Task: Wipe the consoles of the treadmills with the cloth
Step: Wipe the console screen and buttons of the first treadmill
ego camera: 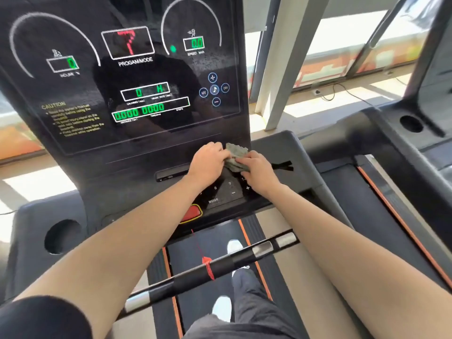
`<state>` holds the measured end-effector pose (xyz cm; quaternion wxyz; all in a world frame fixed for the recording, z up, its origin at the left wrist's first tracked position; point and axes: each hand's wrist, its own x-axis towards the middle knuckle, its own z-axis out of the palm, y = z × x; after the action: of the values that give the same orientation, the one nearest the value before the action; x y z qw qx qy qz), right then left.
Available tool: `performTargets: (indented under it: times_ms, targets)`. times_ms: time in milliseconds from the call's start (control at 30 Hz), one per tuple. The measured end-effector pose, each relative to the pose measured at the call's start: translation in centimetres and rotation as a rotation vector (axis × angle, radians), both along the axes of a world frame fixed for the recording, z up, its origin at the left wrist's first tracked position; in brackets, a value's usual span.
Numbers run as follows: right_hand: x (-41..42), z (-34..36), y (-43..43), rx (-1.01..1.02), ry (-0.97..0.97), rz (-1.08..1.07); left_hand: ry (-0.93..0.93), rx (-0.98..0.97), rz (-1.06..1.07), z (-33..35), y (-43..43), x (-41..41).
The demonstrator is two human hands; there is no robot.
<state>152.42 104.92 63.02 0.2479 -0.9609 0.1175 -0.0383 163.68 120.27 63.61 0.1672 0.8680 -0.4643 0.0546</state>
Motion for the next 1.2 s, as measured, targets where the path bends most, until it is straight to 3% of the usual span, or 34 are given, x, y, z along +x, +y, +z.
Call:
performTargets:
  times_ms: [200,500,733,1000,1200]
  targets:
    - [4.7,0.3,1.0,-0.116,-0.134,0.24,-0.149,0.003,0.072,0.1,3.0,1.0]
    - [8.8,-0.1,6.0,0.077,-0.341,0.407,-0.222,0.014,0.323,1.2,9.4,2.1]
    - [11.6,0.5,12.1,-0.053,-0.245,0.74,-0.065,0.073,0.569,0.8,17.5,0.7]
    - [12.6,0.3,21.8,-0.109,-0.123,0.835,0.051,0.048,0.82,0.5,25.9,-0.1]
    - [11.5,0.1,25.4,-0.134,-0.094,0.797,0.112,-0.068,0.834,0.2,28.9,-1.1]
